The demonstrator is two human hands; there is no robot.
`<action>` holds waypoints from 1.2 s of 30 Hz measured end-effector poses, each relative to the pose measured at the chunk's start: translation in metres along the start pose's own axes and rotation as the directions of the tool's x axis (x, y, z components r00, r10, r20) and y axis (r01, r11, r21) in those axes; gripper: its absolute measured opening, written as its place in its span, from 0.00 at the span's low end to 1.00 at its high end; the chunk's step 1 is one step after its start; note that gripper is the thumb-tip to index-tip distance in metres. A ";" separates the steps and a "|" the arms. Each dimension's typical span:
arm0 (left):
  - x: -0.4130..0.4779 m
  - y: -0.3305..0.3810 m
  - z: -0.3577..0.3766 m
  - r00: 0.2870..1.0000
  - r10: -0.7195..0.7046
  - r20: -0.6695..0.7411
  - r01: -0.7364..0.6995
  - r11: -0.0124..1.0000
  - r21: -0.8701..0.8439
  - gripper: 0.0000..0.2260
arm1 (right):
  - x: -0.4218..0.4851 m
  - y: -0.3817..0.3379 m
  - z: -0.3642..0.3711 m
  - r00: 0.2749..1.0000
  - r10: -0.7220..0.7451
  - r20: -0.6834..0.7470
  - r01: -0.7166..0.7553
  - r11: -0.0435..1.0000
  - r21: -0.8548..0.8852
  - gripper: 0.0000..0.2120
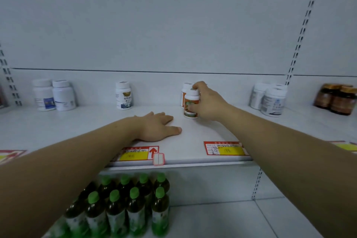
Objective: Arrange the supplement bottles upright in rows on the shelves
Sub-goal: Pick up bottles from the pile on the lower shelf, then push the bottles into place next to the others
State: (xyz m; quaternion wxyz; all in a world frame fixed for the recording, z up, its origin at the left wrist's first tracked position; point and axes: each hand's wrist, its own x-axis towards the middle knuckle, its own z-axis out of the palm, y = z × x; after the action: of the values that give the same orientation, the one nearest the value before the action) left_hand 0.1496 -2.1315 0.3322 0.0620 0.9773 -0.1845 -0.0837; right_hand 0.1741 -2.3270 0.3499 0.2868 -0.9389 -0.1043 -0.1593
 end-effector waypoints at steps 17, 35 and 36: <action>-0.013 -0.006 -0.015 0.997 -0.036 -0.064 0.019 0.970 -0.243 0.34 | 0.009 -0.011 -0.016 1.000 -0.010 -0.019 0.007 0.986 -0.168 0.35; -0.366 -0.260 -0.028 0.848 -0.420 -0.323 0.421 0.904 -0.068 0.32 | -0.072 -0.427 0.159 0.804 -0.537 0.253 0.579 0.804 -0.134 0.31; -0.395 -0.280 -0.022 0.824 -0.463 -0.326 0.461 0.883 -0.089 0.32 | -0.083 -0.459 0.178 0.769 -0.582 0.264 0.624 0.774 -0.111 0.32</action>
State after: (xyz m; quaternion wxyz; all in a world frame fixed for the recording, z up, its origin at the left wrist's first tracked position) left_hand -0.1107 -1.7241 0.3668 0.0737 0.9921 0.0713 0.0720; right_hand 0.0084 -1.8606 0.4121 0.1152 -0.8896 -0.4156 -0.1505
